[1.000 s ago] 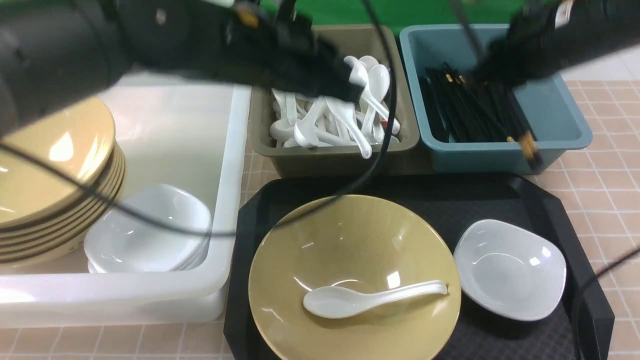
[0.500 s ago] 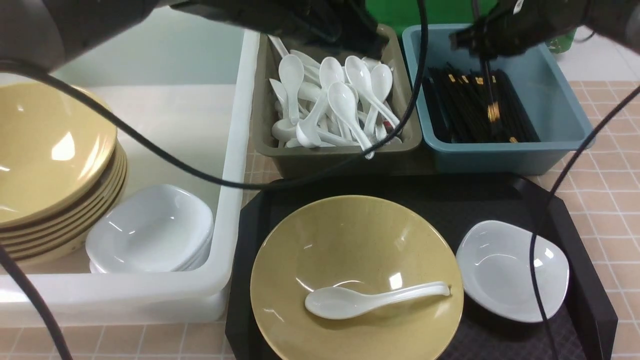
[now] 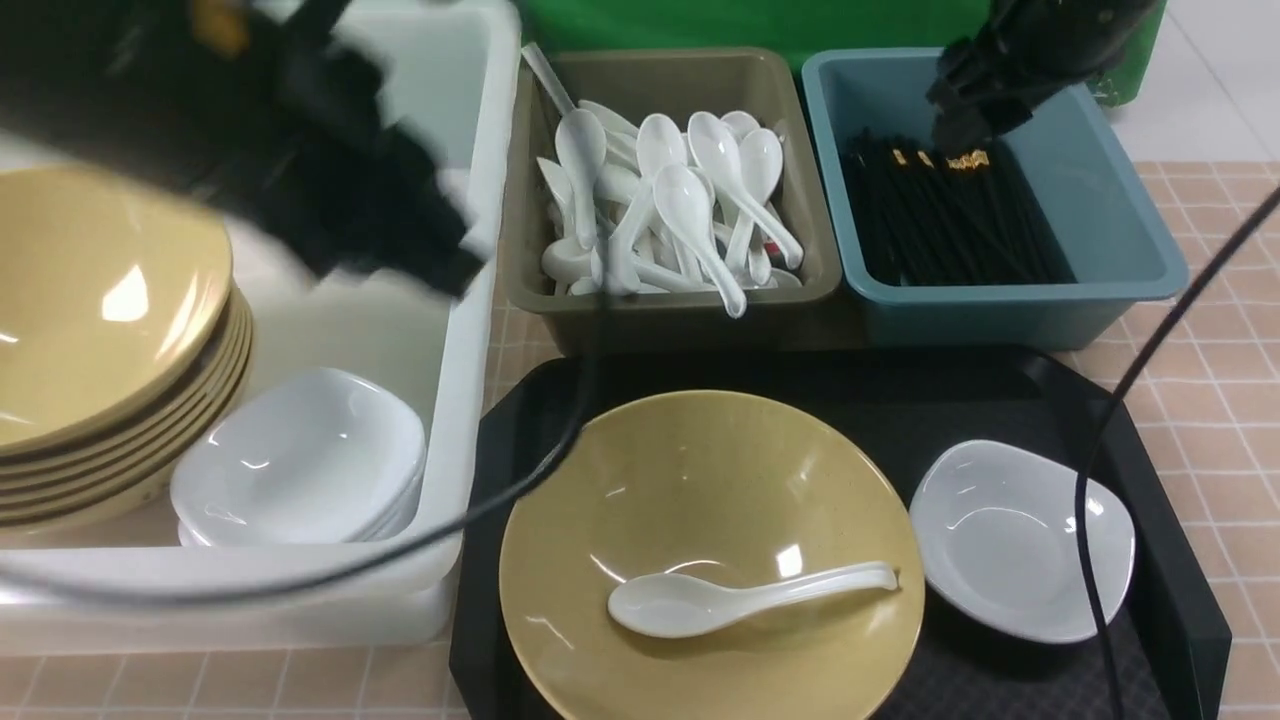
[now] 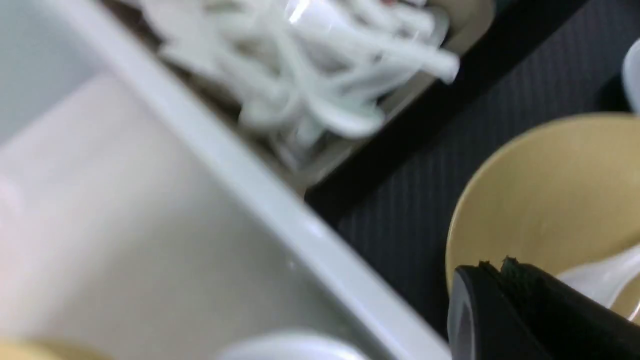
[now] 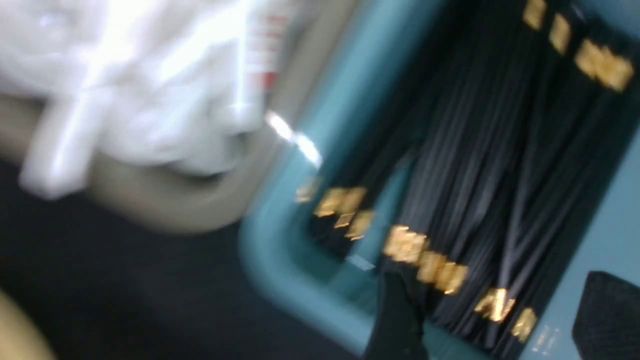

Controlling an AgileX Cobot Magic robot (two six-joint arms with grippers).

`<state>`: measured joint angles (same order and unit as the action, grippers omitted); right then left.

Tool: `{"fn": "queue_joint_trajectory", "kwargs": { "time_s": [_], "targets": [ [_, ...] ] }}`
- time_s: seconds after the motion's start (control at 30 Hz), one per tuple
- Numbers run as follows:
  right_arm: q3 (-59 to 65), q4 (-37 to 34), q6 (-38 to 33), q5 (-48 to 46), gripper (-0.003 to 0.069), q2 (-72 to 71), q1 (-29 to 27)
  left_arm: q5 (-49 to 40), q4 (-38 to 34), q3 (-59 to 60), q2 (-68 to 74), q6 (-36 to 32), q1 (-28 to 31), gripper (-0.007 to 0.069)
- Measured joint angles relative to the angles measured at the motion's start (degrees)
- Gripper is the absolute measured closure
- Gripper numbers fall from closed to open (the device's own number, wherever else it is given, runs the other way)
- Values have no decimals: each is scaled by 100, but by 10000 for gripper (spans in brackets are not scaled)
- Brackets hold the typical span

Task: On brown table put chopsticks spoon bowls plates into blue grey white boxes.
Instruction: 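Reach down and grasp the white spoon resting in the bowl with the right gripper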

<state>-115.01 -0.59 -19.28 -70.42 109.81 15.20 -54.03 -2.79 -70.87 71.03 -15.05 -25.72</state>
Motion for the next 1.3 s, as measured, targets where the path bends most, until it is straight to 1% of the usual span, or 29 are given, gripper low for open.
{"fn": "queue_joint_trajectory", "kwargs": {
  "time_s": [0.07, 0.17, 0.27, 0.3, 0.33, 0.43, 0.47, 0.53, 0.7, 0.97, 1.03, 1.07, 1.2, 1.27, 1.3],
  "targets": [
    [492, -168, -263, -39, 170, -551, 373, 78, -30, 868, -651, 62, 135, 620],
    [1033, -348, -657, -69, 170, -1002, 789, 235, -116, 1593, -1264, 95, 143, 620],
    [1678, -486, -1149, -102, 170, -1318, 1420, 496, -334, 2293, -1824, 81, 143, 620],
    [1931, -508, -1407, -108, 170, -1346, 1710, 639, -430, 2537, -2056, 53, 143, 620],
    [1963, -509, -1435, -108, 170, -1346, 1751, 659, -430, 2567, -2086, 43, 143, 620],
    [2477, -520, -2014, -94, 170, -1242, 2339, 924, -682, 2927, -2486, -52, 143, 620],
    [2525, -520, -2048, -94, 170, -1217, 2395, 951, -709, 2954, -2502, -58, 143, 620],
    [2741, -520, -2444, -82, 170, -1043, 2640, 1015, -858, 3059, -2614, -143, 143, 620],
    [2835, -510, -2746, -29, 170, -481, 2754, 1028, -989, 3075, -2639, -229, 143, 620],
    [2835, -448, -2751, 48, 179, 277, 2758, 1034, -1016, 3075, -2634, -341, 143, 620],
    [2835, -448, -2751, 53, 210, 380, 2758, 1034, -1021, 3075, -2634, -341, 143, 620],
    [2835, -448, -2751, 53, 210, 396, 2758, 1034, -1026, 3075, -2634, -341, 143, 620],
    [2835, -394, -2730, 75, 365, 503, 2758, 1185, -1026, 3075, -2634, -341, 143, 620],
    [2821, -366, -2695, 75, 465, 503, 2758, 1339, -1031, 3075, -2634, -341, 143, 620],
    [2794, -333, -2645, 67, 469, 490, 2758, 1385, -1031, 3070, -2634, -341, 143, 620]
  ]
}}
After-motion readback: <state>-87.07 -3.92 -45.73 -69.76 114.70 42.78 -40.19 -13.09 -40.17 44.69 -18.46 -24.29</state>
